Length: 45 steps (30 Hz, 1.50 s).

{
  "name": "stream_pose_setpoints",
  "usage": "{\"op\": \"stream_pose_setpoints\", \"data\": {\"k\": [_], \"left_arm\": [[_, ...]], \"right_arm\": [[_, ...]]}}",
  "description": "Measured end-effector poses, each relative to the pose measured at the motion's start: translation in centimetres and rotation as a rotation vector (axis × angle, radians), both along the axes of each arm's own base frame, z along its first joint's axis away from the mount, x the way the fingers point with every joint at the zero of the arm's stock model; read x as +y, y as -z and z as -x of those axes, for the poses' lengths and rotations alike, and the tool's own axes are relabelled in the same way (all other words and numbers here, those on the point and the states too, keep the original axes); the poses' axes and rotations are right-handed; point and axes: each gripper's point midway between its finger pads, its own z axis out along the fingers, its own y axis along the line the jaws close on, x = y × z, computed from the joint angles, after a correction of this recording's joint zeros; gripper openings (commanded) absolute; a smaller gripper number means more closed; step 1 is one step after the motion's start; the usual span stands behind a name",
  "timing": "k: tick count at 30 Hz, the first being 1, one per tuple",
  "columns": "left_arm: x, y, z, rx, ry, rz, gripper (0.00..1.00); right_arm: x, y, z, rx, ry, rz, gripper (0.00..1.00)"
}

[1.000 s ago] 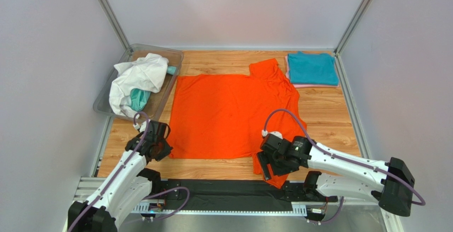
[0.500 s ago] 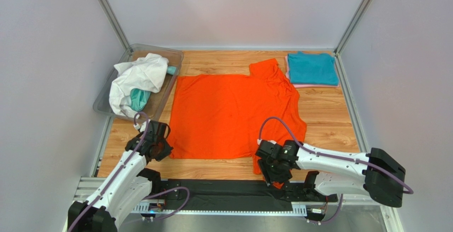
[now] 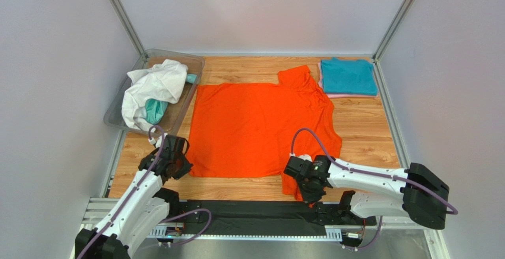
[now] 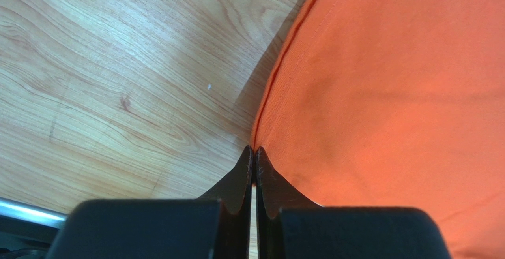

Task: Fold and stack the t-shirts
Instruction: Fold the tshirt

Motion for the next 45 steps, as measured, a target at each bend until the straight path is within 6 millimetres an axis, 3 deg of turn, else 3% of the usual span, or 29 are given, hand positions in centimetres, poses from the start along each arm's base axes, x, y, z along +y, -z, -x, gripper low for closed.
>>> {"op": "stream_pose_setpoints", "data": {"k": [5,13,24,36,45], "left_arm": [[-0.3,-0.8,-0.4,-0.03,0.006,0.017,0.0],[-0.8,-2.6,-1.6,-0.061,0.025,0.03,0.0],[-1.2,-4.1,-4.0,-0.052,0.047,0.004,0.0],[-0.8,-5.6,-8.1,-0.059,0.036,-0.05,0.0],[-0.5,-5.1,-10.5,-0.022,0.032,-0.067,0.0]], "right_arm": [[0.8,-2.0,-2.0,-0.08,0.038,-0.019,0.01],[1.6,-6.9,-7.9,-0.253,0.141,-0.073,0.0],[-0.4,-11.7,-15.5,-0.417,0.237,-0.047,0.0],[-1.4,-14.0,-21.1,-0.5,0.255,-0.02,0.0],[-2.1,-14.7,-24.7,-0.532,0.254,-0.016,0.0]]}}
